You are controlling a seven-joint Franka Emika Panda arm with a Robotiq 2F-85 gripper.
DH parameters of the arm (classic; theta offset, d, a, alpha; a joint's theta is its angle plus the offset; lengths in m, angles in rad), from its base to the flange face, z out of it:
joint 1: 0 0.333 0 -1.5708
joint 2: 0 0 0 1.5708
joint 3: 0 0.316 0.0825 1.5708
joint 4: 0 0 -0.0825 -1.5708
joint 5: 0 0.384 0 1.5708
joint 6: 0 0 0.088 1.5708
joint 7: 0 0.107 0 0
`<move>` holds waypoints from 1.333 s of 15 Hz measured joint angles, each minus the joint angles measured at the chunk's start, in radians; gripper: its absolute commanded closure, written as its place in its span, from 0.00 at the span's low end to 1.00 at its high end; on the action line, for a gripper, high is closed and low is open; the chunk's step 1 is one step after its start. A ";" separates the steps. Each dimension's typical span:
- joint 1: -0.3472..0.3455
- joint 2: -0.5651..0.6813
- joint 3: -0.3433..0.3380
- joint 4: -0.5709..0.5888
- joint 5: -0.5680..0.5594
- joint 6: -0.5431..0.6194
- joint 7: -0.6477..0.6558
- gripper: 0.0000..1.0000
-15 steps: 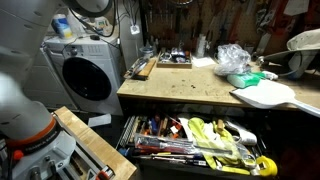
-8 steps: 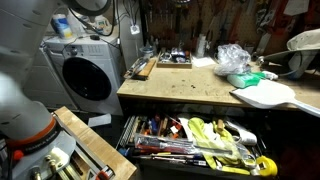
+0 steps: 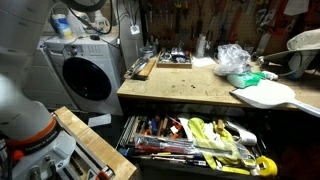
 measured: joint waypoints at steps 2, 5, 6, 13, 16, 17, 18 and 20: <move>-0.001 -0.001 -0.001 0.000 0.000 -0.025 -0.007 0.94; 0.000 -0.001 0.000 0.000 0.000 -0.038 -0.025 0.94; 0.000 -0.001 0.000 0.000 0.000 -0.038 -0.028 0.94; -0.001 0.003 0.026 0.000 0.030 -0.038 -0.050 0.66; -0.003 0.004 0.031 0.000 0.041 -0.038 -0.050 0.53; -0.004 0.005 0.032 0.000 0.044 -0.038 -0.050 0.50; -0.004 0.005 0.034 0.000 0.046 -0.038 -0.050 0.46; -0.007 0.006 0.040 0.000 0.051 -0.038 -0.054 0.48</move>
